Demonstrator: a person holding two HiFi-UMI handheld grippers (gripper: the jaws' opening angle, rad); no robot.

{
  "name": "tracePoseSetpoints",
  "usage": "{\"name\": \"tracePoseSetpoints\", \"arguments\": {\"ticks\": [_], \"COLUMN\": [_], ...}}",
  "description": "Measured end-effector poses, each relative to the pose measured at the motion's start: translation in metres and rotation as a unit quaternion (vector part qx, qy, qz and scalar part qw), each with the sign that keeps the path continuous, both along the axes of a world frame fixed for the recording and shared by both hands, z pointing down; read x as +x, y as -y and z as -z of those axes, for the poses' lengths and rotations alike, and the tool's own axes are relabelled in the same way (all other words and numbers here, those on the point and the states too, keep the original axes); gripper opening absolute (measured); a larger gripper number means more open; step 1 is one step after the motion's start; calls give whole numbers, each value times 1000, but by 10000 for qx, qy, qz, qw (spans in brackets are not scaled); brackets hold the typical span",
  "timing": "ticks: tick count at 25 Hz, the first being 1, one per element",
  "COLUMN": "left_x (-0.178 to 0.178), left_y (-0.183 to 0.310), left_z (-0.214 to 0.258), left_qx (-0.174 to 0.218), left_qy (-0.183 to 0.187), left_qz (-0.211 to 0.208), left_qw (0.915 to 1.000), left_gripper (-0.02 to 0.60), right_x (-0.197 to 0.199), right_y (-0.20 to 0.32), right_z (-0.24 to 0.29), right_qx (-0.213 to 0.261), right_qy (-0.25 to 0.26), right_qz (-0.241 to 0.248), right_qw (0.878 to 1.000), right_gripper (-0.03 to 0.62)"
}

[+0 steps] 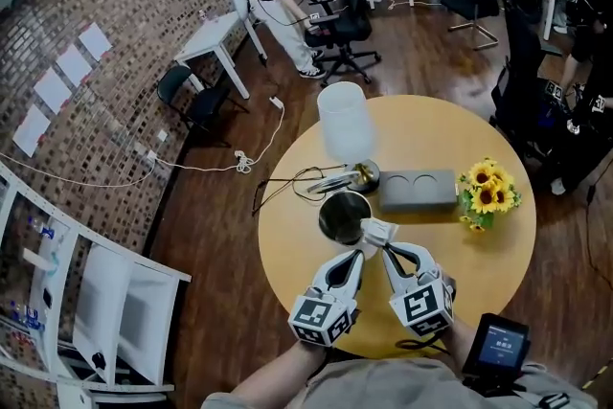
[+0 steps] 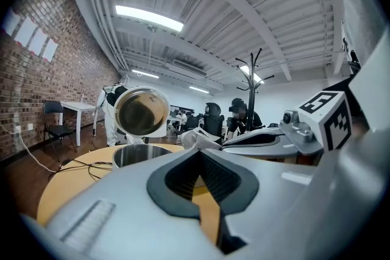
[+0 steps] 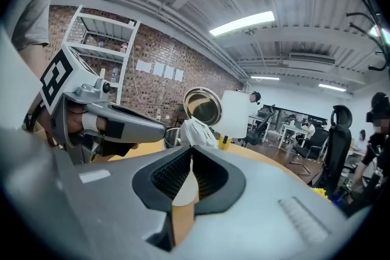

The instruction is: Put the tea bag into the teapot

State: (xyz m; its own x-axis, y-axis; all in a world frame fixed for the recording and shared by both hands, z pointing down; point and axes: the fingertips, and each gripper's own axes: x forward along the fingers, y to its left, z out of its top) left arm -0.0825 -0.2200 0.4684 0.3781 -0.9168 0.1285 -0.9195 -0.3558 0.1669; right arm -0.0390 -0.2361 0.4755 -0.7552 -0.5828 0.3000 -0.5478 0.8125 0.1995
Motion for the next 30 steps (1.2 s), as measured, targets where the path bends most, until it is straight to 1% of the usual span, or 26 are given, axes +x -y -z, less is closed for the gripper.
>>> {"name": "tracePoseSetpoints", "arguments": {"ticks": [4,8,11,13,15,19,23,26,30], "left_x": [-34,-66,-99,-114,-121,-135,-134,-138,-141], "left_y": [8,16,22,25,29,38,46,52,60], "left_z": [-2,-2,-2,-6,-10,-14,-14,-15,-21], "left_qx": [83,87,88,80,63,52,48,51,29], "left_qy": [-70,-177,-240,-290,-338,-413,-536,-589,-684], "left_qz": [-57,-411,-626,-798,-1001,-1263,-1490,-1528,-1537], "left_qw": [9999,9990,9977,9964,9944,9911,9874,9865,9857], "left_gripper": [2,2,2,2,2,2,2,2,2], "right_x": [-31,-64,-95,-107,-112,-126,-125,-127,-127], "right_y": [6,10,14,15,17,23,29,33,44], "right_z": [-2,-2,-3,-9,-17,-21,-22,-25,-33], "right_qx": [44,-9,19,10,-31,-58,-131,-194,-317], "right_qy": [-76,-248,-314,-400,-537,-649,-805,-975,-1292], "right_qz": [-67,-400,-616,-815,-1032,-1279,-1479,-1471,-1338], "right_qw": [9999,9989,9976,9959,9932,9896,9856,9841,9820], "right_gripper": [21,21,21,21,21,21,21,21,21]}}
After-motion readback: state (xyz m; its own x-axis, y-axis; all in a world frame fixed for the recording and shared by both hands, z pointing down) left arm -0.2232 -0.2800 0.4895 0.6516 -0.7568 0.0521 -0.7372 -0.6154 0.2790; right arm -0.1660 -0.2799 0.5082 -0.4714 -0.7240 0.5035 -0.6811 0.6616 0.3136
